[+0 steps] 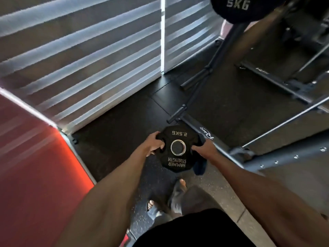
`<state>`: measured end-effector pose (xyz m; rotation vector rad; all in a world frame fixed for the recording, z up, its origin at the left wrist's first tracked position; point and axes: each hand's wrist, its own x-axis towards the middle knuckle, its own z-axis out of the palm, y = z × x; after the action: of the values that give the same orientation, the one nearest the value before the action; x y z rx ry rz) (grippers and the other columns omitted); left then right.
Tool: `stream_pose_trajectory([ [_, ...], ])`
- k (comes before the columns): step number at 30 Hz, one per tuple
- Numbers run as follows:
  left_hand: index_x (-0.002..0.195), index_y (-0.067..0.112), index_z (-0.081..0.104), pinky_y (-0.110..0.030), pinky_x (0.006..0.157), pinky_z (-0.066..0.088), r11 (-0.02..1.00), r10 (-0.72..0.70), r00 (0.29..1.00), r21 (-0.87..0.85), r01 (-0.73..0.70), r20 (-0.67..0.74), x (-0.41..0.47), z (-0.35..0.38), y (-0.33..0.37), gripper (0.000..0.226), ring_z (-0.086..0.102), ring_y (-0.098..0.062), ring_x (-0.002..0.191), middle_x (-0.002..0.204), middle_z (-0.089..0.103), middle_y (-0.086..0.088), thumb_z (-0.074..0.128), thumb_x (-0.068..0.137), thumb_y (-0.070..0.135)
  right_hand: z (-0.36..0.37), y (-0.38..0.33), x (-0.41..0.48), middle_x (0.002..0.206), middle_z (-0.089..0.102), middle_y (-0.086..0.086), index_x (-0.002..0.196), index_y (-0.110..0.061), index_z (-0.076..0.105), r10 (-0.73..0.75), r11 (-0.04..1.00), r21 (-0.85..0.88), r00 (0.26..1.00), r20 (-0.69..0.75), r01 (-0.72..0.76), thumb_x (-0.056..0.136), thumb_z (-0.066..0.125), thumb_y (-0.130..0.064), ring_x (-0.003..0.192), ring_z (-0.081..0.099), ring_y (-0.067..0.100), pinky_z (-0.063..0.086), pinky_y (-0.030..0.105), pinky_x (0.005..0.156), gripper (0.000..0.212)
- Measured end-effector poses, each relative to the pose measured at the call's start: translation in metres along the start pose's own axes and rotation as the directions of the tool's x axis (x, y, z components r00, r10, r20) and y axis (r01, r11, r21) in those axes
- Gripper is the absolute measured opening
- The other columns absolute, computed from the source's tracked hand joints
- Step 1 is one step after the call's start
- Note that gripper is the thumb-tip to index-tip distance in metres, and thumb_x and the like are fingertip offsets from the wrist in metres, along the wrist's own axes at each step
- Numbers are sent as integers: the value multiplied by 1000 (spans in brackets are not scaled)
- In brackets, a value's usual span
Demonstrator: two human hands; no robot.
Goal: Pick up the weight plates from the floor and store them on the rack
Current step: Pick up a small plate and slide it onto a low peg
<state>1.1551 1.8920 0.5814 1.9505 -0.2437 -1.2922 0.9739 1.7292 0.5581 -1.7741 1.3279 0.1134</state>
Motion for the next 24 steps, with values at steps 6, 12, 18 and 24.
stream_pose_trajectory([
  [6, 110, 7, 55, -41, 76, 54, 928, 143, 986, 334, -165, 91, 69, -21, 59, 32, 63, -30, 96, 99, 63, -15, 61, 80, -2, -3, -33, 26, 89, 71, 10, 88, 1, 71, 65, 996, 70, 988, -142, -55, 65, 84, -23, 85, 69, 29, 57, 40, 71, 36],
  [12, 103, 7, 54, -40, 74, 54, 820, 172, 969, 519, -242, 180, 144, -40, 126, 29, 63, -28, 94, 99, 63, -14, 65, 76, 1, 2, -66, 86, 99, 66, 15, 102, 5, 65, 185, 966, 215, 962, -200, -141, 78, 79, -26, 95, 65, 31, 49, 36, 73, 42],
  [18, 105, 9, 53, -28, 67, 46, 729, 157, 949, 616, -298, 274, 202, -61, 187, 27, 59, -19, 87, 89, 60, -3, 65, 81, 6, -5, -108, 138, 93, 65, 13, 99, 2, 67, 236, 947, 274, 940, -247, -166, 81, 78, -26, 99, 68, 33, 44, 32, 69, 35],
  [24, 121, 9, 47, -43, 99, 47, 682, 171, 933, 646, -343, 315, 251, -75, 222, 35, 56, -24, 110, 109, 59, -7, 59, 89, 2, -4, -144, 175, 102, 68, 15, 110, 5, 66, 282, 925, 339, 907, -312, -171, 84, 75, -22, 95, 65, 29, 48, 34, 76, 38],
])
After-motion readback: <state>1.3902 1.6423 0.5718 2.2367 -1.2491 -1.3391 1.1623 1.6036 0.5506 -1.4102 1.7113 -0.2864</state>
